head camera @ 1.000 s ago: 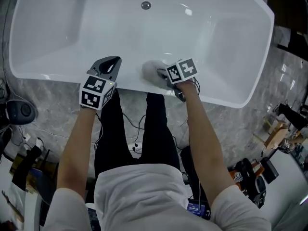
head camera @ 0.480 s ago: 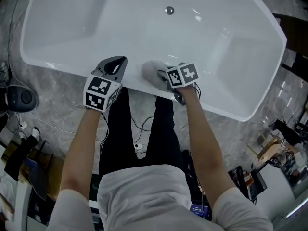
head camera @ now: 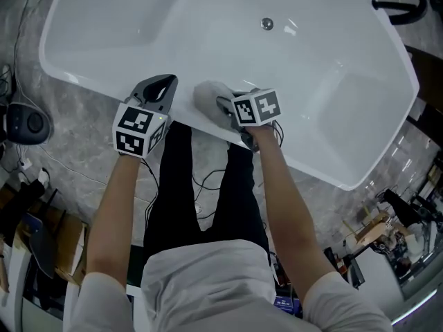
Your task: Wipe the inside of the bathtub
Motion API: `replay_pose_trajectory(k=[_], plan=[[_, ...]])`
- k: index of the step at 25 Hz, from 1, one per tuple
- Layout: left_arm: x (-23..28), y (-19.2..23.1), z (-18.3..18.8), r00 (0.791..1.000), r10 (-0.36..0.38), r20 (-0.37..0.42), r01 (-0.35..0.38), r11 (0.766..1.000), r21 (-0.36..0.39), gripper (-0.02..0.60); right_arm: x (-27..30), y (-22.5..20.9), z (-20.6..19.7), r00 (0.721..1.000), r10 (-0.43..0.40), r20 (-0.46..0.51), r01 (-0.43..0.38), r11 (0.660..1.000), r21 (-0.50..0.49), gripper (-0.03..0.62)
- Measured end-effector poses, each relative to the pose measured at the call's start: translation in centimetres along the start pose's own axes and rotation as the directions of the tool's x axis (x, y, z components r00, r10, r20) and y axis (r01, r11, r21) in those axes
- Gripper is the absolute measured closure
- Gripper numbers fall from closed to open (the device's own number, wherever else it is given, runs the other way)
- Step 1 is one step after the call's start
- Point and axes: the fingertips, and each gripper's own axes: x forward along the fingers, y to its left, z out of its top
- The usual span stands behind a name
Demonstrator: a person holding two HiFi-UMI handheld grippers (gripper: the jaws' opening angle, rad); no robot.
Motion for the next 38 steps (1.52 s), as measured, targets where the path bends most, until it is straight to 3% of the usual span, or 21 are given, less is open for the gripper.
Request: replay_pose_trajectory(k=[9, 14, 23, 38], plan=[[-2.5, 6.6, -0.7, 0.996, 0.080, 0.036, -0.076, 0.994, -0.083, 0.574, 3.9, 4.1, 4.9, 0.999, 0.027, 0.038, -0.026, 0.999, -0.024, 0.502], [-5.5, 11.2, -0.4, 0.985, 0.160, 0.067, -0.151, 0.981, -0.118, 0.574, 6.0, 7.3, 8.0, 0.997, 0.054, 0.062, -0.050, 0.997, -0.057, 0.503], [-9.3, 16.9, -0.2, 0.960, 0.249, 0.130, -0.222, 0.956, -0.194, 0.574, 9.3, 11.9, 12.7, 0.992, 0.081, 0.093, -0.071, 0.992, -0.107, 0.502], [-13.5, 24.2, -1.2, 0.907, 0.380, 0.182, -0.323, 0.905, -0.277, 0.574, 14.1, 20.1, 19.9, 0.940, 0.274, 0.201, -0.234, 0.951, -0.202, 0.503]])
